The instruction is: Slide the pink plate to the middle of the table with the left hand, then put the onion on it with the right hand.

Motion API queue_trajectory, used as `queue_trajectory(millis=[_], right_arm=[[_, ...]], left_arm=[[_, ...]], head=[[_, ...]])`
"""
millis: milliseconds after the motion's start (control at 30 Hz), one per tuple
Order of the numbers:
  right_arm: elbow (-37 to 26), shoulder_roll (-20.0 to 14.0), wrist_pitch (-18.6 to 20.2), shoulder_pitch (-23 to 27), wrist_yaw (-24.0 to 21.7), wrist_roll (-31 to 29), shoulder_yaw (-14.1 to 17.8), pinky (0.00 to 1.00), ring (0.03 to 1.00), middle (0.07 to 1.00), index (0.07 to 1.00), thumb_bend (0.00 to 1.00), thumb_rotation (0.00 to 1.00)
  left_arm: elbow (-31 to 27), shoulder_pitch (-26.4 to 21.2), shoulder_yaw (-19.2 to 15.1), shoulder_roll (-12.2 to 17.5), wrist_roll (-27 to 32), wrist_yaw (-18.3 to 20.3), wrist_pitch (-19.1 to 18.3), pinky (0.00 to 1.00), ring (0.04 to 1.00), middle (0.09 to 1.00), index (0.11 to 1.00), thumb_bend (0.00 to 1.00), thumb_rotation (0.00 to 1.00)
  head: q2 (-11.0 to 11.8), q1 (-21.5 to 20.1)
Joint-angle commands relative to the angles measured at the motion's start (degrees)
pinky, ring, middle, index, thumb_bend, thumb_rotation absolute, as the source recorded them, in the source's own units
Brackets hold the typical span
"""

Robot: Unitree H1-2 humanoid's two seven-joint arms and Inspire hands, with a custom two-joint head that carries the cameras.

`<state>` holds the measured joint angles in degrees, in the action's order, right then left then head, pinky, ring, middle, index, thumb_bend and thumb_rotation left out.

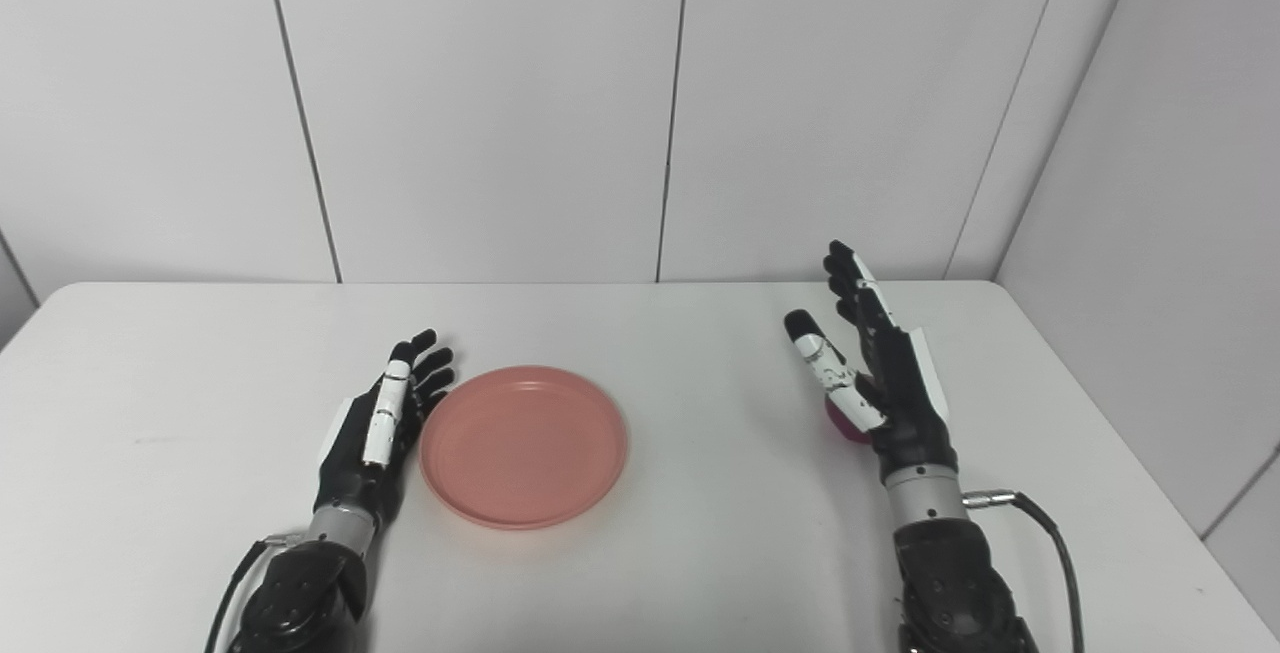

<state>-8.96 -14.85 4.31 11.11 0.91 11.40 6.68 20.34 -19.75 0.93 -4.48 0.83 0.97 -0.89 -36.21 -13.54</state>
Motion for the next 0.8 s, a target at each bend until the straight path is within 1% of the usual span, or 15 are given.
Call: queue_trajectory(millis=[0, 100, 200, 233, 333, 400, 500, 567, 700, 767], right_arm=[[-1.85, -2.21, 2.98, 3.37, -0.07, 2.96, -0.21, 0.83, 0.880, 0.889, 0.910, 0.75, 0.55], [-1.03, -4.77, 6.79, 4.10, -0.69, 8.19, -1.53, 0.79, 0.848, 0.872, 0.902, 0.80, 0.51], [-0.16, -5.92, 8.33, 4.47, -0.65, 11.13, -2.46, 0.80, 0.849, 0.863, 0.892, 0.85, 0.47], [0.01, -6.41, 9.26, 4.57, -0.74, 12.94, -3.14, 0.79, 0.850, 0.864, 0.890, 0.86, 0.46], [-0.01, -7.61, 12.97, 4.94, -1.77, 17.53, -5.06, 0.79, 0.859, 0.877, 0.898, 0.90, 0.44], [-0.38, -7.96, 15.37, 5.11, -2.68, 19.32, -5.88, 0.79, 0.869, 0.885, 0.902, 0.92, 0.41], [-0.54, -8.67, 18.00, 5.24, -4.11, 22.22, -7.42, 0.81, 0.900, 0.903, 0.908, 0.94, 0.39], [-0.38, -9.17, 18.82, 5.28, -4.68, 24.05, -8.40, 0.83, 0.920, 0.916, 0.918, 0.95, 0.40], [0.71, -10.38, 20.04, 5.64, -5.13, 29.34, -10.95, 0.91, 0.925, 0.921, 0.938, 0.95, 0.42], [1.69, -10.32, 19.93, 5.80, -4.56, 30.59, -11.27, 0.91, 0.919, 0.917, 0.939, 0.96, 0.40]], left_arm=[[-1.76, -1.29, -0.24, 0.70, 0.48, 0.25, -0.16, 0.88, 0.884, 0.882, 0.878, 0.51, 1.00], [-2.17, -1.20, -0.30, 0.88, 0.52, 0.52, -0.67, 0.89, 0.883, 0.879, 0.877, 0.52, 1.00], [-2.56, -1.14, -0.49, 0.89, 0.58, 0.34, -1.33, 0.88, 0.880, 0.874, 0.872, 0.51, 1.00], [-2.41, -1.15, -0.55, 0.93, 0.80, 0.57, -1.01, 0.89, 0.881, 0.875, 0.873, 0.51, 1.00], [-1.52, -1.33, -0.55, 1.20, 1.07, 1.25, 0.02, 0.90, 0.888, 0.882, 0.881, 0.50, 1.00], [-1.52, -1.31, -0.80, 1.09, 1.24, 1.19, -0.32, 0.90, 0.888, 0.882, 0.882, 0.51, 1.00], [-1.40, -1.29, -1.29, 0.97, 1.69, 1.22, -0.31, 0.90, 0.884, 0.878, 0.875, 0.51, 1.00], [-1.32, -1.27, -1.37, 1.07, 1.87, 1.31, -0.20, 0.90, 0.885, 0.879, 0.873, 0.52, 1.00], [-0.93, -1.33, -1.54, 1.35, 1.95, 1.50, 0.54, 0.89, 0.882, 0.874, 0.868, 0.51, 1.00], [-0.76, -1.40, -1.54, 1.53, 1.88, 1.59, 0.92, 0.89, 0.879, 0.871, 0.867, 0.52, 1.00]], head=[[0.01, -0.75], [0.00, -2.25], [0.15, -2.64], [0.32, -2.86], [0.58, -3.49], [0.76, -4.19], [0.94, -5.04], [1.04, -5.66], [1.23, -6.62], [1.27, -6.76]])
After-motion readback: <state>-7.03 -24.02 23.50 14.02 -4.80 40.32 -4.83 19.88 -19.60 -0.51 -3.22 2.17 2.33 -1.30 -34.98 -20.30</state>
